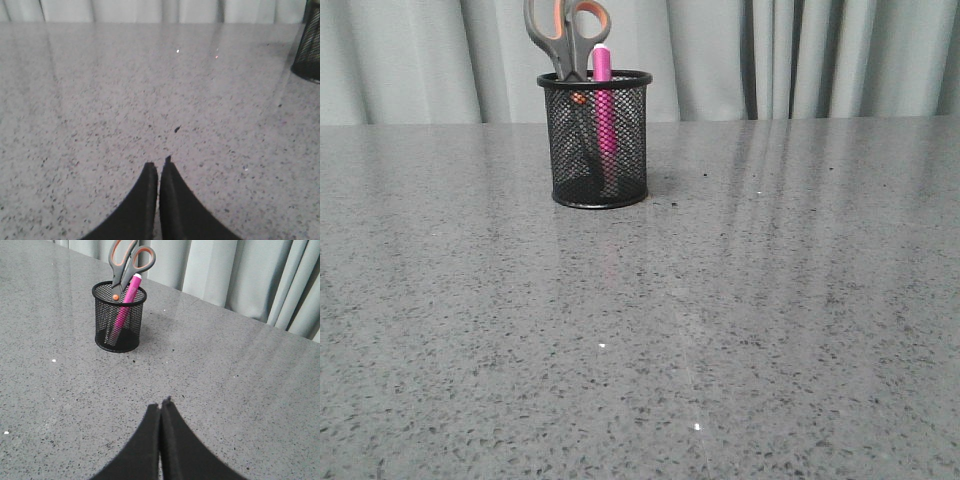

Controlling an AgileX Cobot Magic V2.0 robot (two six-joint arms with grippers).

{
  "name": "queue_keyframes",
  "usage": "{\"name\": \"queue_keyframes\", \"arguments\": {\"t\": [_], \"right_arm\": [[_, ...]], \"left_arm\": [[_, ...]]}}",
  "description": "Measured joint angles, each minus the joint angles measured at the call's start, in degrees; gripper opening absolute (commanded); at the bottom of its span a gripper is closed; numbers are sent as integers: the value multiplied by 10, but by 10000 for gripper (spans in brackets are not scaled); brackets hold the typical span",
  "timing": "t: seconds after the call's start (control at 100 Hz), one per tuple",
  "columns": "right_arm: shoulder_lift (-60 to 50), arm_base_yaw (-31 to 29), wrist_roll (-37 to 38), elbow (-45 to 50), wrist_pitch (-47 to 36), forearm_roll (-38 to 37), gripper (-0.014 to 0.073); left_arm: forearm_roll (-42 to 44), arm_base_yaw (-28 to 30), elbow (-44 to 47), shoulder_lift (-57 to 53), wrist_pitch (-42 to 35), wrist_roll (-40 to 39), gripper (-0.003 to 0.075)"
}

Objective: Put pen and scissors into bin

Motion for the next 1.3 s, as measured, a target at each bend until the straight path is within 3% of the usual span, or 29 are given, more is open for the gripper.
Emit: {"name": "queue_keyframes", "arguments": {"t": [0.22,0.95,1.07,1.22,1.3], "right_arm": [[0,0,0,0,0,0,-69],[-1,-2,0,10,-1,-8,-69],[-1,-41,0,61,-79,-14,-69],[-1,-154,0,160,-265,12,-69],[-8,-199,0,210,-301,25,-69]], "left_arm": [[-2,26,0,0,10,-1,-19],[-2,26,0,0,10,-1,-19],[-2,26,0,0,10,-1,-19],[-2,26,0,0,10,-1,-19],[-2,26,0,0,10,-2,-19]]}}
